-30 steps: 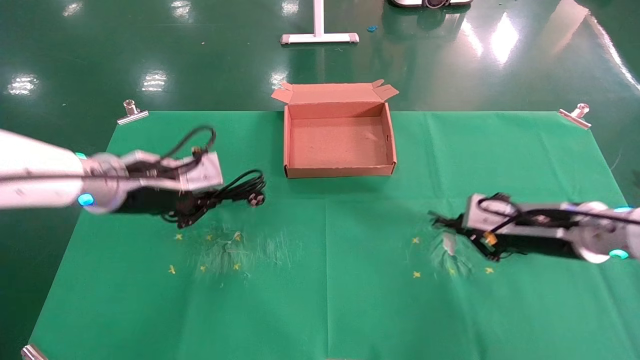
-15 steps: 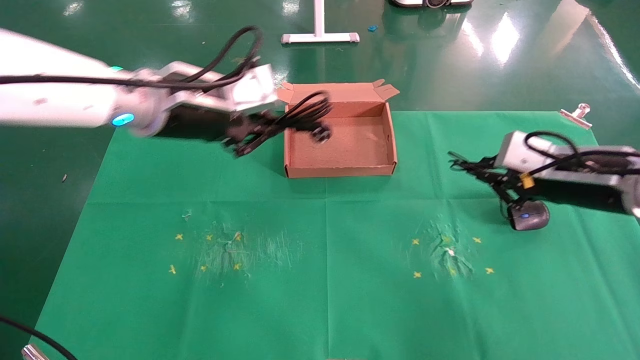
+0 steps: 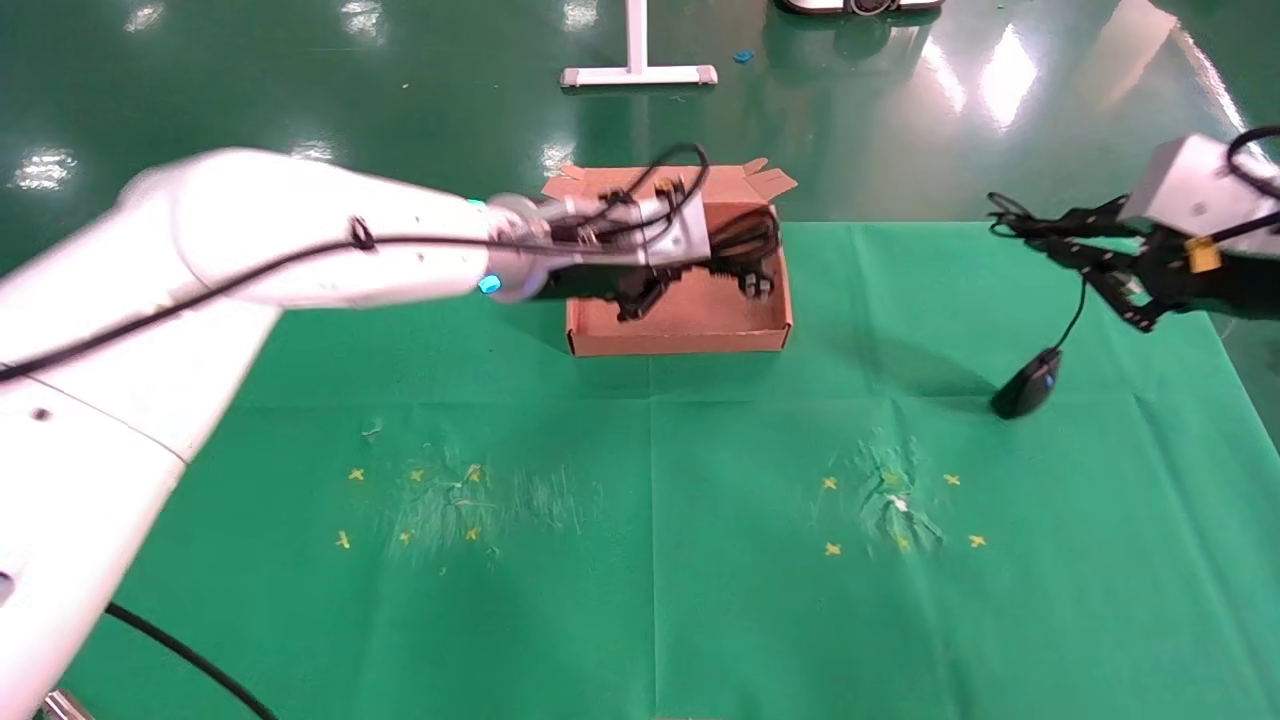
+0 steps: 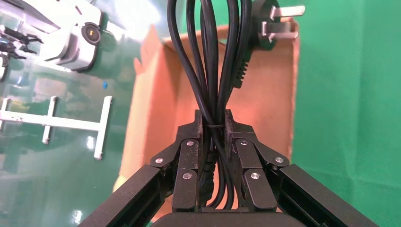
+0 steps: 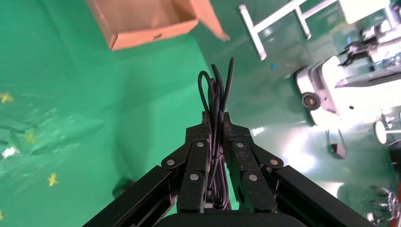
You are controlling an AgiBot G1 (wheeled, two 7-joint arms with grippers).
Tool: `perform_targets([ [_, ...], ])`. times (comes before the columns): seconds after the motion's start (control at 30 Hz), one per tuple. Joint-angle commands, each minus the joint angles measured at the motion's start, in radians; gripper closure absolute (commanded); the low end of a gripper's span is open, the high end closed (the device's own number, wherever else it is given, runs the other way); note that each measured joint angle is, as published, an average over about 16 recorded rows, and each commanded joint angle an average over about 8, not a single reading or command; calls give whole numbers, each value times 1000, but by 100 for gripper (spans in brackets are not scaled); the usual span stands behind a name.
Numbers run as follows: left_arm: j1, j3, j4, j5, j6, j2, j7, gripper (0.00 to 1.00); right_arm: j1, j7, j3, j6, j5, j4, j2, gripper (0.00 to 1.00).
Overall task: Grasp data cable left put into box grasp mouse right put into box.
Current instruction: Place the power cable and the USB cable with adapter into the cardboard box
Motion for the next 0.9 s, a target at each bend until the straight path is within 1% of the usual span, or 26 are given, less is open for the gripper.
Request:
perform_targets([
  [0.03,5,45,30,-23,-45,8,35,38,9,0,10,-8,14,7,16,100],
  [0.13,-9,106,48,-65,-78,8,40,0,15,-5,18,-10,28,8,21,100],
  [0.37,-41,207,80,-163,-127,5,37,0,17,-6,26,10,36,7,8,100],
  [0.47,-62,227,106,-206,-143,0,31,0,19,-5,30,21,39,8,2,100],
  [0.6,-106,223,170,-257,-161,-18,29,0,26,-8,35,27,43,11,-2,100],
  [0.73,-161,203,242,-282,-172,-66,35,0,38,-17,38,27,50,12,-9,100],
  [0.9,-219,195,284,-265,-166,-181,28,0,66,-35,31,31,50,12,-48,100],
])
